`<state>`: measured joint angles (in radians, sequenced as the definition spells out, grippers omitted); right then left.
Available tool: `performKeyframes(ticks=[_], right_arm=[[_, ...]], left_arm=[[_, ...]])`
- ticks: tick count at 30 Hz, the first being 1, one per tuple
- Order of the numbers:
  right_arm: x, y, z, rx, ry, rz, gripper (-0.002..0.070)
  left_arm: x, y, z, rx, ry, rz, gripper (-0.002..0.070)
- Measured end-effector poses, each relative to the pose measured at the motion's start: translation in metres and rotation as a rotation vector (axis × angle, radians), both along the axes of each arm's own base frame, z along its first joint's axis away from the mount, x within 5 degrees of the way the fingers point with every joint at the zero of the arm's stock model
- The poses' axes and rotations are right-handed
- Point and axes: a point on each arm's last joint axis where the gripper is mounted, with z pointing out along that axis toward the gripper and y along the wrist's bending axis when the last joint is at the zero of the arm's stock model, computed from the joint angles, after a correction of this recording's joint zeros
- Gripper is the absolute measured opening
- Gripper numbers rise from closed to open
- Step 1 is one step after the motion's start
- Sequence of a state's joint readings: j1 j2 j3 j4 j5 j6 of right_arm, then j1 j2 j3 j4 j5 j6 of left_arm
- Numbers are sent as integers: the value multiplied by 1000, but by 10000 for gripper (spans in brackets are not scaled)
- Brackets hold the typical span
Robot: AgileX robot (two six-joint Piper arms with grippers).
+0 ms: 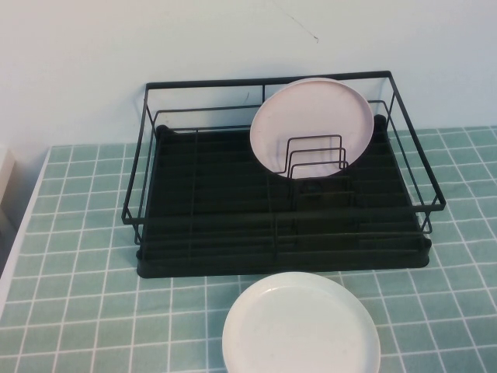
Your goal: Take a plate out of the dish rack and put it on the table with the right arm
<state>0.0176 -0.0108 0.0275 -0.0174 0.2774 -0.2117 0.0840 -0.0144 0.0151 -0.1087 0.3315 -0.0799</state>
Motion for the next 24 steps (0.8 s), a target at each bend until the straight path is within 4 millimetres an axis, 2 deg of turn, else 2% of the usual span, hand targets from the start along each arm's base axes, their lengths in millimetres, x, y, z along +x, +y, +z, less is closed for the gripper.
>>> performKeyframes(ticks=[3, 24], right_arm=[[-1, -1, -3, 16, 43, -14, -1], [-2, -1, -4, 51, 55, -31, -1]], left_arm=[[0, 0, 0, 0, 0, 0, -3], [0, 0, 0, 0, 0, 0, -3]])
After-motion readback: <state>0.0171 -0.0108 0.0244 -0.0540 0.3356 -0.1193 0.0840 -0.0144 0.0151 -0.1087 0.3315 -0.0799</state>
